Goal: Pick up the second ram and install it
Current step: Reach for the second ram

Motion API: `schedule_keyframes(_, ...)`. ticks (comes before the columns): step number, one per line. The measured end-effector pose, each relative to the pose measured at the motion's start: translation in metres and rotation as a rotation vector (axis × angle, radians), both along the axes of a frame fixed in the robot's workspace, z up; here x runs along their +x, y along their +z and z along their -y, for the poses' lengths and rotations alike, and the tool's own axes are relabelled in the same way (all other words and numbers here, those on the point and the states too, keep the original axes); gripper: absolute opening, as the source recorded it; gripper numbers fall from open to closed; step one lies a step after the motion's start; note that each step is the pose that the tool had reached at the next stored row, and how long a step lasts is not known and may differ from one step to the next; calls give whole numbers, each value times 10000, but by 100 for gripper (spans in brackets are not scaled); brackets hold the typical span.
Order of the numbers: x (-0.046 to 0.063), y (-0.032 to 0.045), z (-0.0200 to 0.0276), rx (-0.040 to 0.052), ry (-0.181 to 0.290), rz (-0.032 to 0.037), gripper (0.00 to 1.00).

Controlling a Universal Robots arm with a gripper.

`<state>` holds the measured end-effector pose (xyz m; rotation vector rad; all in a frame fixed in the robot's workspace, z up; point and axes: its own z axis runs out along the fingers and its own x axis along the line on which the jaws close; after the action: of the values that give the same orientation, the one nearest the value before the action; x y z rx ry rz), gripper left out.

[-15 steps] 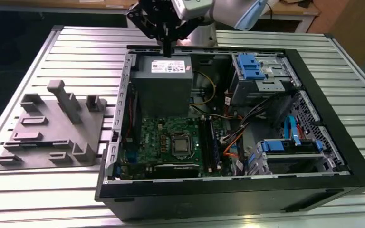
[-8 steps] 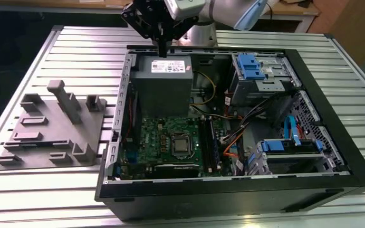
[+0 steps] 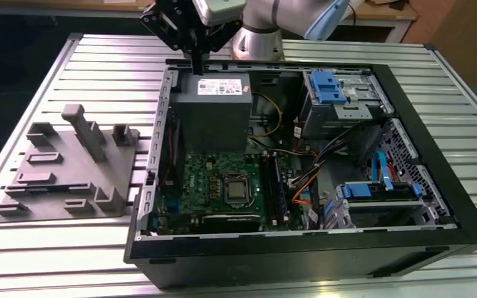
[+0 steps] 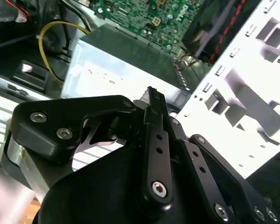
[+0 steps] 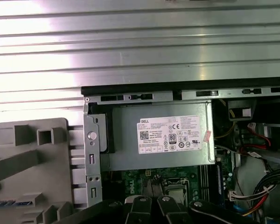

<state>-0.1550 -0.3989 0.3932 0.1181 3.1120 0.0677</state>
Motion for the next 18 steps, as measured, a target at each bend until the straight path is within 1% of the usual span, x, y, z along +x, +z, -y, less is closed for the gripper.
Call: schedule_keyframes(18,-488,-2,0,0,0,4,11)
